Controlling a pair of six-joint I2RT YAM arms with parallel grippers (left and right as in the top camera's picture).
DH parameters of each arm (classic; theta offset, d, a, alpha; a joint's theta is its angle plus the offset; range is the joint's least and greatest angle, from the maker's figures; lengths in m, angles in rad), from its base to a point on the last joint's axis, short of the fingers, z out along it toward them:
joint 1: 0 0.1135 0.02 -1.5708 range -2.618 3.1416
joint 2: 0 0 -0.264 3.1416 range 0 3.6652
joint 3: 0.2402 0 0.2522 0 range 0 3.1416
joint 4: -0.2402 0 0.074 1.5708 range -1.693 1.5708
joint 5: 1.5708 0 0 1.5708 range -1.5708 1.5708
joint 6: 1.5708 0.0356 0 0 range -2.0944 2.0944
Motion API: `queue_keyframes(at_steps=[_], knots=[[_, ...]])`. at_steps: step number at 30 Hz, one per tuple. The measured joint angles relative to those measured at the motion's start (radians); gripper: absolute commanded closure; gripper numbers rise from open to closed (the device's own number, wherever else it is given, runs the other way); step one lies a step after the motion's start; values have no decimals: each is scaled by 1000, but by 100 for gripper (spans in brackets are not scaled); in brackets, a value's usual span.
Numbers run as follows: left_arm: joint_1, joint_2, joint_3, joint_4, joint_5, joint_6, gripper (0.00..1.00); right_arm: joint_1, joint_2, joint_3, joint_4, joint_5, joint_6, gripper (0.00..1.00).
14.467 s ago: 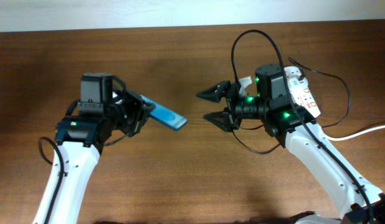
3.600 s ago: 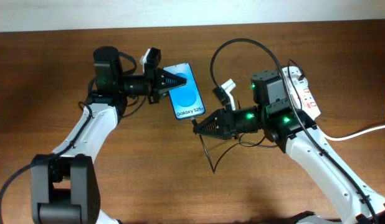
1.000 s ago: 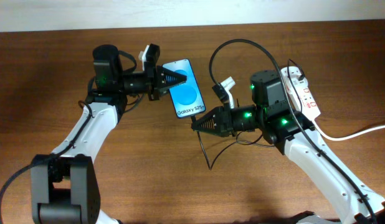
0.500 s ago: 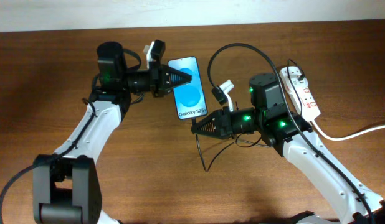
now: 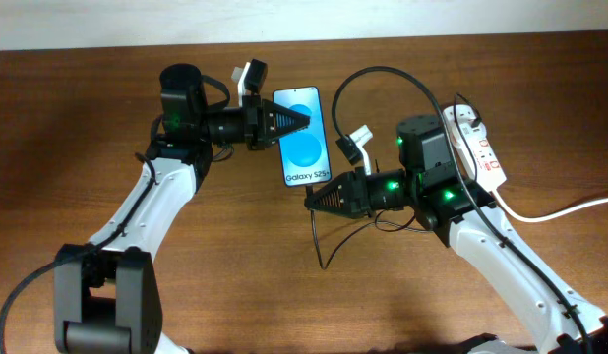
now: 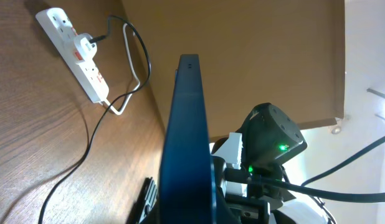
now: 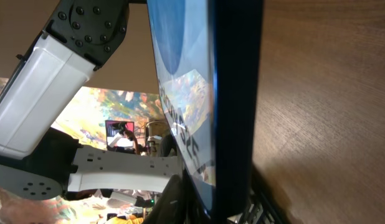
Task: Plug charger to phone and switch on socket
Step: 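Push the plug into the phone port, pressing both grippers together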
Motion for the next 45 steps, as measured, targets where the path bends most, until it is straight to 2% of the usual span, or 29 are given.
queue_keyframes(at_steps=[20, 25, 31, 37, 40, 43, 45], knots=[[-10, -2, -31, 5, -50, -19, 100, -2, 11, 0, 7, 6, 34, 96], [-13, -2, -44, 5, -47, -17, 100, -2, 11, 1, -45, 7, 29, 94], [-6, -2, -61, 17, -13, 0, 100, -8, 10, 32, -116, 42, 3, 85], [3, -1, -115, 7, 126, 57, 100, -53, 3, 119, -122, 109, -43, 76], [14, -1, -116, 89, 144, 69, 100, -53, 3, 121, -173, 121, -85, 69], [26, -1, -117, 172, 145, 79, 100, -53, 3, 120, -232, 126, -125, 68], [30, -1, -116, 189, 125, 85, 100, -53, 3, 120, -262, 128, -152, 62]])
